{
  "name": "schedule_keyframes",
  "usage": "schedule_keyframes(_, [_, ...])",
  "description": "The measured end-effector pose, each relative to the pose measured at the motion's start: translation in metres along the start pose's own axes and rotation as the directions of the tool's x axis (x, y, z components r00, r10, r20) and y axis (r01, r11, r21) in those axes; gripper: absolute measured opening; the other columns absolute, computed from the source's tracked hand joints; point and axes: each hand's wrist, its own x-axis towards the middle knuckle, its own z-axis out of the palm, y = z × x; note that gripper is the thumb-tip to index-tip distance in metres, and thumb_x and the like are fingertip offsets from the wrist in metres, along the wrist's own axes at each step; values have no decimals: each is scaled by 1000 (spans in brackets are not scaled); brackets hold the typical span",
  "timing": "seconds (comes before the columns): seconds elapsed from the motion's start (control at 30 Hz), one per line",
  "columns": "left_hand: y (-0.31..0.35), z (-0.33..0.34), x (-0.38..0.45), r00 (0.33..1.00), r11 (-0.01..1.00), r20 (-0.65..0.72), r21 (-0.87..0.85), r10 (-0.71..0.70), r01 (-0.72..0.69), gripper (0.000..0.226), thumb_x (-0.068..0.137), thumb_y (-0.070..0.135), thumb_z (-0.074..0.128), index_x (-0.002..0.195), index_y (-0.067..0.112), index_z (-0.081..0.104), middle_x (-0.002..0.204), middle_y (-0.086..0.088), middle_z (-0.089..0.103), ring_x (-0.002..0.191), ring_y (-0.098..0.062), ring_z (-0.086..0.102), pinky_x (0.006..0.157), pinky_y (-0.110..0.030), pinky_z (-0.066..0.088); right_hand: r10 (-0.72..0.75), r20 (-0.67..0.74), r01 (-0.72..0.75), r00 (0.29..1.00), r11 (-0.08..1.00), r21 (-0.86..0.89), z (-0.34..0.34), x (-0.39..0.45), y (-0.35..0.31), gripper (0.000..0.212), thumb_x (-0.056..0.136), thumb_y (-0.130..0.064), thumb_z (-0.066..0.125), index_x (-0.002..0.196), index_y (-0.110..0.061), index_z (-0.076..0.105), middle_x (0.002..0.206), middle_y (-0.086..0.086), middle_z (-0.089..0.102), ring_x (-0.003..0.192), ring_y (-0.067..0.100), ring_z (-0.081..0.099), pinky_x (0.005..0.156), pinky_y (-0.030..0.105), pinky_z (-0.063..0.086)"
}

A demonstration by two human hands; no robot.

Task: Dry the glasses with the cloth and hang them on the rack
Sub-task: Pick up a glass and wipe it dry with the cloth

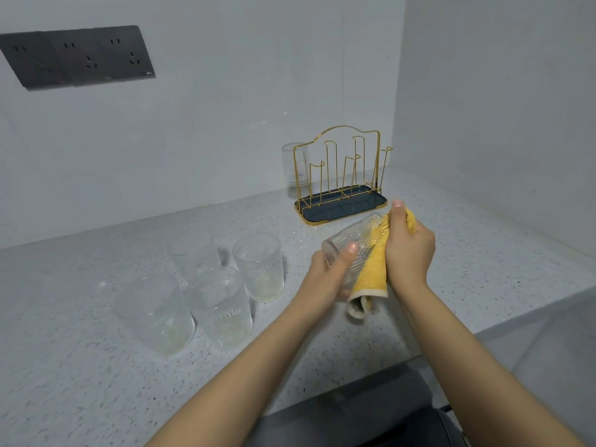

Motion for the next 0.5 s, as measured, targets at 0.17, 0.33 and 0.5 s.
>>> schedule_keyframes(0.17, [-4, 1, 8, 988, 992, -138, -86, 75, -87, 34, 95, 54, 48, 103, 23, 59, 92, -1, 69, 78, -9, 66, 69, -26, 57, -88, 27, 88, 996, 996, 6, -2, -4, 2, 54, 91, -47, 49, 47, -22, 30, 44, -8, 29, 39, 5, 28, 39, 16, 21])
schedule_keyframes(0.33, [15, -3, 5, 944, 885, 181, -335, -276, 323, 46, 98, 55, 39, 104, 13, 58, 81, -13, 74, 69, -26, 71, 70, -41, 60, -147, 38, 146, 988, 989, 29, -7, -5, 2, 52, 91, -44, 50, 49, -17, 35, 45, -5, 31, 39, 5, 30, 39, 15, 22])
schedule_keyframes(0.5, [0, 2, -7, 991, 992, -26, -3, 128, -128, 41, 89, 55, 51, 122, 31, 45, 121, 0, 62, 99, -4, 67, 86, -29, 56, -73, 7, 73, 997, 997, 1, -5, -2, -2, 54, 91, -47, 49, 48, -21, 30, 45, -6, 30, 41, 6, 27, 39, 16, 22])
